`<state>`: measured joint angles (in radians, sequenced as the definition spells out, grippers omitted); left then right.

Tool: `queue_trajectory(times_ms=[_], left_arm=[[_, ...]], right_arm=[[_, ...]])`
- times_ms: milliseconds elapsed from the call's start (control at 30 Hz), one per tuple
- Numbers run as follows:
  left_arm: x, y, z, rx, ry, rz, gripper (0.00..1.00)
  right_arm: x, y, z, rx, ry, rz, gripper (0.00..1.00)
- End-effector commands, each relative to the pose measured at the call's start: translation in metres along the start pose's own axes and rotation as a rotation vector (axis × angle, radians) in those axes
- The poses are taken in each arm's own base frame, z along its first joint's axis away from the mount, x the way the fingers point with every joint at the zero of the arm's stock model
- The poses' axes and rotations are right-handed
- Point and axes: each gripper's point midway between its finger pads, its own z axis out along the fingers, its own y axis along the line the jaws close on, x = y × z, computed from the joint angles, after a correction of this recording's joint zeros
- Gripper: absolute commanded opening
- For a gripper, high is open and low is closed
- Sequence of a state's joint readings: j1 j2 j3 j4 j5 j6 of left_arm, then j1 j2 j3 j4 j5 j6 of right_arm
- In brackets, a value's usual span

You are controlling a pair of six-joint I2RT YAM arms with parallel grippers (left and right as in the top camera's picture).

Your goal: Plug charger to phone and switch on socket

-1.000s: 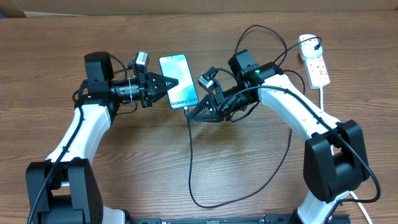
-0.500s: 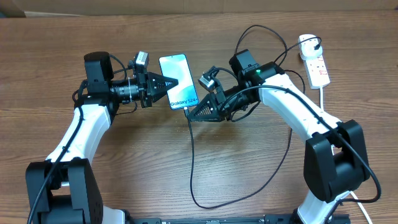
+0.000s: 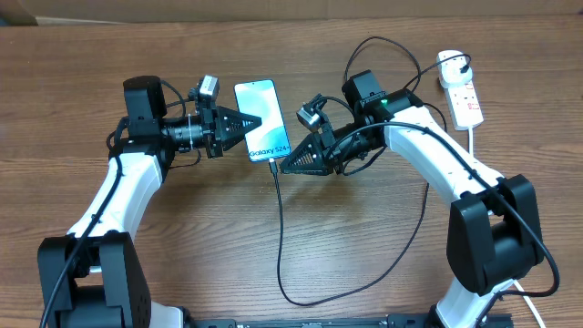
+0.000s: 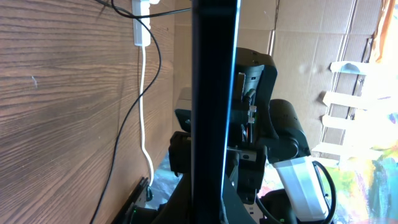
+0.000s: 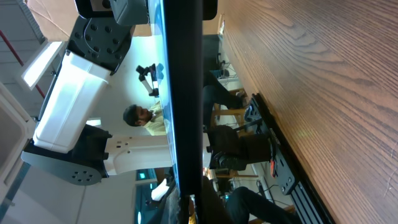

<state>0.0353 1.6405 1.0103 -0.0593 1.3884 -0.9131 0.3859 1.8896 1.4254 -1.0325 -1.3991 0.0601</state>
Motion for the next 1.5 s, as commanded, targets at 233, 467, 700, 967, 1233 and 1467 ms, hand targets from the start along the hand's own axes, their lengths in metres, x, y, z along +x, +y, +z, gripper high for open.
queue_trajectory(times_ms=[233, 467, 700, 967, 1233, 1467], left_arm=[[0.000, -0.002, -0.001, 0.014, 0.013, 0.029, 0.04], [0.000, -0.002, -0.001, 0.012, 0.011, 0.022, 0.04], [0.000, -0.002, -0.001, 0.011, 0.010, 0.016, 0.04], [-0.001, -0.001, -0.001, 0.009, 0.008, 0.001, 0.04], [-0.001, -0.001, -0.001, 0.009, 0.007, 0.001, 0.04], [-0.002, 0.000, -0.001, 0.005, 0.002, -0.007, 0.04]], right_arm=[[0.004, 0.011, -0.002, -0.016, -0.001, -0.006, 0.42], [0.005, 0.011, 0.000, -0.016, 0.003, -0.006, 0.36], [0.007, 0.007, 0.003, 0.007, 0.010, -0.006, 0.27], [0.007, 0.007, 0.003, 0.009, 0.010, 0.011, 0.28], [0.004, 0.008, 0.005, 0.009, 0.010, 0.029, 0.27], [0.003, 0.009, 0.010, 0.009, 0.017, 0.031, 0.27]])
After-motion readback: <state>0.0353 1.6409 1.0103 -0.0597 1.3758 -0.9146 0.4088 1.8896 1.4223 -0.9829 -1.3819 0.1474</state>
